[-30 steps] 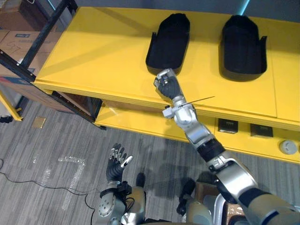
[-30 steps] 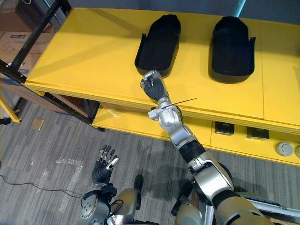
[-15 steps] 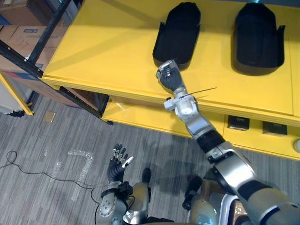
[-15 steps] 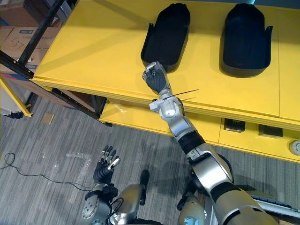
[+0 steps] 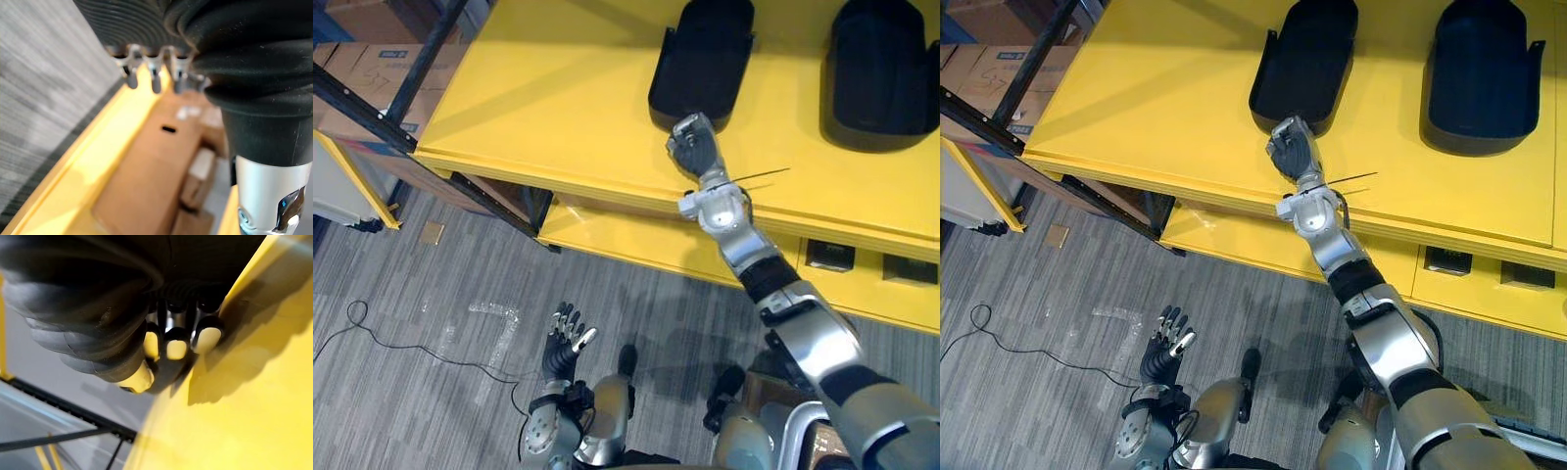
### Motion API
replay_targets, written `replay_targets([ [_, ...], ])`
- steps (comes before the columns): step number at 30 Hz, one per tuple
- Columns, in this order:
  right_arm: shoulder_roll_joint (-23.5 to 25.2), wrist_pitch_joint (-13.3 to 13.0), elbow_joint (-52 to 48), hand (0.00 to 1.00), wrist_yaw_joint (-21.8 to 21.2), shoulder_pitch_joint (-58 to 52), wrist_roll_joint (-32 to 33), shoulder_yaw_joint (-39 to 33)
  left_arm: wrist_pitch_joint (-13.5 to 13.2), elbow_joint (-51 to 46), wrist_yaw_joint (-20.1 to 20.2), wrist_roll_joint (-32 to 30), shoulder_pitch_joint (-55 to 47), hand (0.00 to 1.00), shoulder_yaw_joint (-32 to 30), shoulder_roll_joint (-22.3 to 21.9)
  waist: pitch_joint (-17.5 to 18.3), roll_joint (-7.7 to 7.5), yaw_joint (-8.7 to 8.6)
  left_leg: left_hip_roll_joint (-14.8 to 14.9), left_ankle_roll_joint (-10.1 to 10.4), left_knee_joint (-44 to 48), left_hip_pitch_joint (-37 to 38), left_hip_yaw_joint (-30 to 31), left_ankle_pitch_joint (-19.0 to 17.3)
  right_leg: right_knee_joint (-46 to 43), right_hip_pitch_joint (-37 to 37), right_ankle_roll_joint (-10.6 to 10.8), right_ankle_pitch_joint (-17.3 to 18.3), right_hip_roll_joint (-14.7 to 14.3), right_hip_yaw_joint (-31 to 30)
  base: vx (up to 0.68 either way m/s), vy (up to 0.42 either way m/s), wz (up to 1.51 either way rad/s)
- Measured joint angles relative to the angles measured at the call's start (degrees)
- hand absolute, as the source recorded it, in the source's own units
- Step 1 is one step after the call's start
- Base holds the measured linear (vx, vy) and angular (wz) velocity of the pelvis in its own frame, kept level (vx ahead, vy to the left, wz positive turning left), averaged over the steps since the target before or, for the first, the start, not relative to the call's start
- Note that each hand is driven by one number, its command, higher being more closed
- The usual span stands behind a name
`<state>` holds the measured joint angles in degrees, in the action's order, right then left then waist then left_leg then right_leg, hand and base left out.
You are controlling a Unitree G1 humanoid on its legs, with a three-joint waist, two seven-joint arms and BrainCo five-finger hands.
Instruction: Walk over and take plastic housings, then place them on the shelf
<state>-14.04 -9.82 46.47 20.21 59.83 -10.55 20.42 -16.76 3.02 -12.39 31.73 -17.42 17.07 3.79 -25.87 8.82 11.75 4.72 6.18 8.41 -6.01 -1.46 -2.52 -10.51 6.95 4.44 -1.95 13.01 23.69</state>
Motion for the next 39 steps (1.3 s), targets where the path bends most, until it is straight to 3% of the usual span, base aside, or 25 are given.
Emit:
replay_targets([
  [9, -1.13, -0.94, 1.9, 1.0, 1.16, 2.15, -1.46, 0.0, -0.15, 0.03, 0.0, 0.02, 0.07, 0.0, 0.65, -0.34, -0.45, 0.93, 0.14, 0.09, 0.22, -0.36, -0.25, 0.37, 0.52, -1.59, 0.97, -0.25, 0.89, 0.18, 0.15, 0.0, 0.0, 0.0],
  [15, -1.37, -4.77, 0.9, 1.0, 1.13, 2.5, -0.14, 0.08, -0.44, 0.07, 0.06, 0.0, 0.13, 0.0, 1.55, -0.36, -0.45, 0.93, -0.04, 0.31, 0.41, -0.56, -0.28, 0.65, 0.67, -1.91, 1.1, -0.32, 1.17, 0.04, 0.41, 0.0, -0.01, 0.02],
  [20, 0.33, -7.98, -18.49, 1.0, 1.11, -4.92, 3.38, 0.16, -1.8, 0.07, 0.55, -0.11, -0.1, 0.0, -0.38, -1.27, -0.72, 0.51, -1.04, 0.49, 0.45, -1.79, 1.36, -0.67, 0.69, -0.95, 0.48, -0.14, 0.97, -0.37, -0.62, 0.03, -0.008, -0.11],
  [21, 1.75, -8.79, -24.51, 0.0, 0.76, -9.36, 4.98, 0.74, -2.22, 0.08, 1.23, -0.11, -0.14, 0.0, -1.56, -1.82, -0.83, 0.23, -2.17, 0.51, 0.43, -2.31, 2.46, -0.83, 0.68, 0.14, -0.82, 0.11, 0.7, -0.64, -0.63, 0.06, -0.008, -0.16],
  [23, 3.19, -9.59, -32.94, 0.0, -1.34, -16.84, 8.6, 1.94, -2.78, 0.06, 1.78, -0.32, -0.05, 0.0, -2.5, -1.92, -0.78, -0.51, -3.31, 0.75, 0.35, -3.3, 4.25, -2.03, 0.52, 2.26, -2.31, 0.33, 0.02, -1.39, -1.51, 0.07, -0.013, -0.34],
  [24, 3.72, -9.87, -41.2, 0.0, -3.71, -24.34, 12.09, 2.85, -3.19, -0.09, 2.07, -0.63, 0.16, 0.0, -3.32, -1.9, -0.2, -1.72, -4.03, 1.24, 0.4, -4.02, 5.15, -3.97, 0.03, 5.06, -2.98, 0.46, -1.24, -2.5, -2.95, 0.06, -0.012, -0.48],
  [27, 3.86, -9.63, -48.03, 0.0, -5.41, -33.08, 14.47, 2.19, -3.07, -0.26, 2.07, -0.86, 0.29, 0.0, -3.97, -1.74, 0.86, -3.85, -5.48, 1.89, 0.53, -3.95, 6.29, -5.99, -0.98, 8.05, -4.15, 0.45, -2.93, -3.95, -4.75, 0.08, -0.018, -0.45],
  [29, 3.32, -9.43, -52.53, 0.0, -5.29, -44.15, 16.77, -2.58, -2.71, -0.27, 2.06, -1.68, 0.28, 0.0, -3.9, -1.65, 3.54, -6.42, -6.76, 2.55, 0.78, -3.76, 8.34, -8.86, -2.52, 10.23, -5.47, 0.42, -3.7, -5.01, -7.27, 0.11, 0.008, -0.61],
  [32, 4.06, -9.45, -55.28, 0.0, -2.54, -58.04, 19.24, -11.2, -1.59, -0.27, 2.02, -5.16, 0.42, 0.0, -2.35, -1.55, 7.72, -8.31, -9.06, 2.85, 1.03, -3.63, 10.35, -12.35, -4.48, 11.91, -5.96, 0.77, -4.16, -6.26, -10.72, 0.12, 0.022, -0.59],
  [34, 5.19, -9.45, -55.92, 0.0, -0.98, -64.51, 21.21, -15.71, -0.31, -0.25, 2.06, -6.93, 0.72, 0.0, -1.44, -1.68, 9.25, -8.43, -10.56, 3.47, 1.04, -2.63, 11.75, -15.55, -5.99, 12.28, -5.99, 1.0, -4.32, -6.82, -13.84, 0.1, 0.047, -0.87],
  [39, 9.49, -10.77, -56.97, 0.0, 2.39, -78.29, 23.57, -25.69, 2.47, -0.16, 2.06, -9.44, 1.77, 0.0, 0.34, -1.91, 12.33, -7.07, -15.31, 3.85, 1.01, -1.65, 15.3, -24.32, -8.97, 14.02, -5.64, 1.6, -5.61, -8.31, -22.21, 0.04, 0.033, -0.9],
])
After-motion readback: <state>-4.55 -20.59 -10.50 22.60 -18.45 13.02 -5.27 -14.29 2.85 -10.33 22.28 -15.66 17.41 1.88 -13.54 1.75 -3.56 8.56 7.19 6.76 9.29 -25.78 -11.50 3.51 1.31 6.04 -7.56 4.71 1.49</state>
